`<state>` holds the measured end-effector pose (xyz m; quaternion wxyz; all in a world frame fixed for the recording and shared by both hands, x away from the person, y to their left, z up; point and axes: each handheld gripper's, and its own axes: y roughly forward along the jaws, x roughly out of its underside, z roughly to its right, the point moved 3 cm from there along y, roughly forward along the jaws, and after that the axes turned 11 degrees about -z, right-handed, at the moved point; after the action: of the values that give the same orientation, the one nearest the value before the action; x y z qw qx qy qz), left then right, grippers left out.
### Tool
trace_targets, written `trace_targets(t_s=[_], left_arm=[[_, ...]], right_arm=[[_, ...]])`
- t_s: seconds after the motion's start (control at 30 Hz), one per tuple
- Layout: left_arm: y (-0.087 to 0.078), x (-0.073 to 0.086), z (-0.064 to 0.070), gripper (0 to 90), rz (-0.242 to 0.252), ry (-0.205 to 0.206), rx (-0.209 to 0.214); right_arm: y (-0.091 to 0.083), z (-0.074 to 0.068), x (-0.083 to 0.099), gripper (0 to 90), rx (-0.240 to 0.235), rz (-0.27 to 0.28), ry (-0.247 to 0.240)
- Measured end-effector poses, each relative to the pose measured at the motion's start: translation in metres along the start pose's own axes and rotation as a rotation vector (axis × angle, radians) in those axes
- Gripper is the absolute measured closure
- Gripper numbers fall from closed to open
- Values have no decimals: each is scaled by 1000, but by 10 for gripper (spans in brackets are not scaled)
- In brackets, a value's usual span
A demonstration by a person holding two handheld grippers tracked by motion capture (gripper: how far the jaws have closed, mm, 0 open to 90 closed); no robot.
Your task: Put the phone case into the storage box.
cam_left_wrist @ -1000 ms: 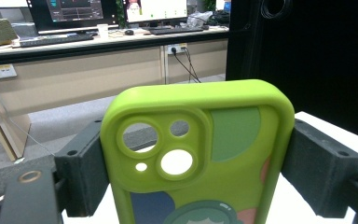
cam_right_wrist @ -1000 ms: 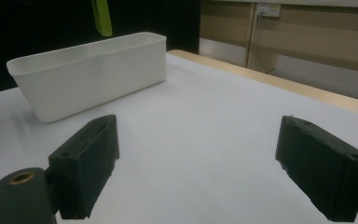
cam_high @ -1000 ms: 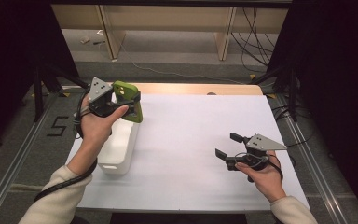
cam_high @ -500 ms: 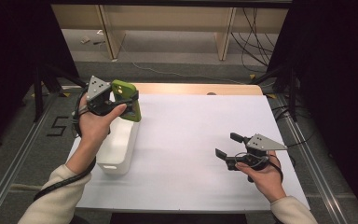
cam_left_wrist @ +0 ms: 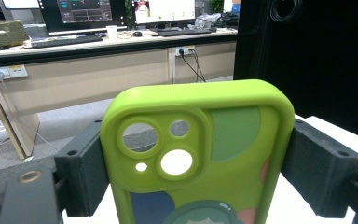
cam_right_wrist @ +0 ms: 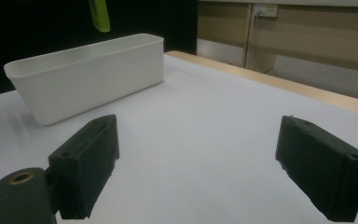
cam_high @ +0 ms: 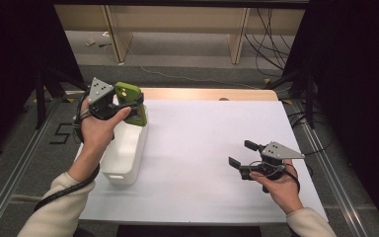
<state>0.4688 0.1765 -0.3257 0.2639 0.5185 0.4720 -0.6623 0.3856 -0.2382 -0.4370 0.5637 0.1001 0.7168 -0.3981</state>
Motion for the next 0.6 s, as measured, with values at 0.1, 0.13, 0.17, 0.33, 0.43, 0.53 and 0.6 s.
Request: trace_targets(t_s=[0.1,0.13,0.17,0.33,0.43,0.53,0.6], left_arm=[[1,0,-2,162,-3,-1,-6],[1,0,-3,163,-1,-3,-8],[1,0,-4,163,-2,-2,-9],[3,0,-6,163,-4,-5,-13],[4,-1,-7,162,-5,-9,-16],[4,-1,-9,163,-6,-8,-18],[5,-2,-9,162,-6,-8,-20]], right_arm=[[0,0,0,143,1,-2,1],[0,0,0,143,1,0,1],[0,0,0,144,2,-1,2],[0,0,0,143,1,0,3],[0,0,0,144,2,1,4],[0,1,0,144,2,-1,6],[0,0,0,143,2,0,7]])
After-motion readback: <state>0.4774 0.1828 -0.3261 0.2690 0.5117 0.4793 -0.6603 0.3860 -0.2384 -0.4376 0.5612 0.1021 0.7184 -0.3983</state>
